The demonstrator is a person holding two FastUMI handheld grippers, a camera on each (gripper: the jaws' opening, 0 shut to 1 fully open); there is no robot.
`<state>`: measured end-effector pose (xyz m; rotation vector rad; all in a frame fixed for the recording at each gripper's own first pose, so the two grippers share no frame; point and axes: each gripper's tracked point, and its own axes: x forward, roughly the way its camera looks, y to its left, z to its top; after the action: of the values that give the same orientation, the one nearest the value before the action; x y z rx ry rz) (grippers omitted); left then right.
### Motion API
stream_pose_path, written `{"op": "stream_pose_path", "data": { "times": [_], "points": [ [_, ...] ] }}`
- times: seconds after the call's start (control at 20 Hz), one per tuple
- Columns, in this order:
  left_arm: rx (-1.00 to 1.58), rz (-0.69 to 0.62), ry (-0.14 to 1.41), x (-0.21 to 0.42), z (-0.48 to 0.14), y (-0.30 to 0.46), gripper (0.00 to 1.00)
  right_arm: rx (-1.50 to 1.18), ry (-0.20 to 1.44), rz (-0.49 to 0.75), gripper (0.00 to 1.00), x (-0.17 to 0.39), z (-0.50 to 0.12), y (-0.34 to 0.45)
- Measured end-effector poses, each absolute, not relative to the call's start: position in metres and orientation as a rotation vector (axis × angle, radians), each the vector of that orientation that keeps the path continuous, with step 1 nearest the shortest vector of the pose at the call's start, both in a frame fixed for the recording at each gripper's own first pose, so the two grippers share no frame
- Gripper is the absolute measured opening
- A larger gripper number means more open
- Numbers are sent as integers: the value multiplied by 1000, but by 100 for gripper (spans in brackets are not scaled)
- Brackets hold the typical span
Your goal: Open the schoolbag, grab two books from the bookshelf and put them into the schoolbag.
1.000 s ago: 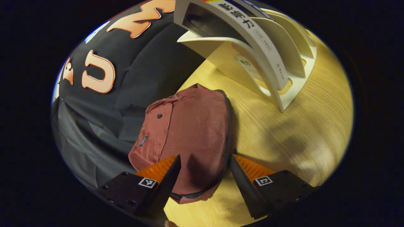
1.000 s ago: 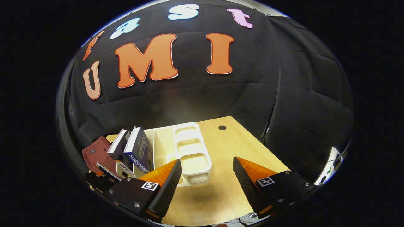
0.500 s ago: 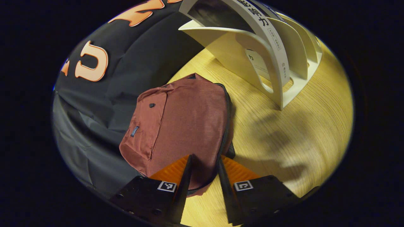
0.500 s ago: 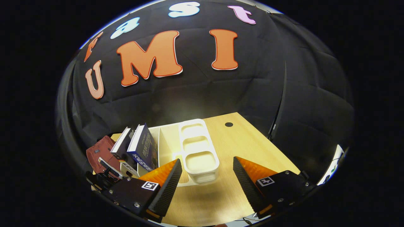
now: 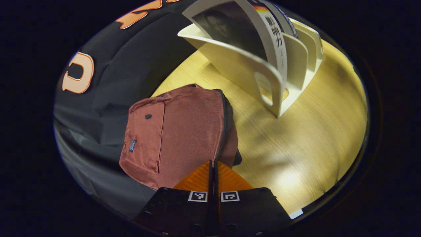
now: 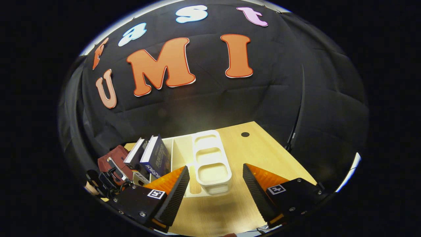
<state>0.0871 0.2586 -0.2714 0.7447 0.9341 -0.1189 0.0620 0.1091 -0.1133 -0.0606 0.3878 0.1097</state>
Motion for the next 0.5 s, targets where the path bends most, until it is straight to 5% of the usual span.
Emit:
{"op": "stream_pose_path", "data": {
  "times": [0.5],
  "points": [
    [722,-454,878,100,-169,251,0,12,336,28,96,53,-98,165]
  ]
}}
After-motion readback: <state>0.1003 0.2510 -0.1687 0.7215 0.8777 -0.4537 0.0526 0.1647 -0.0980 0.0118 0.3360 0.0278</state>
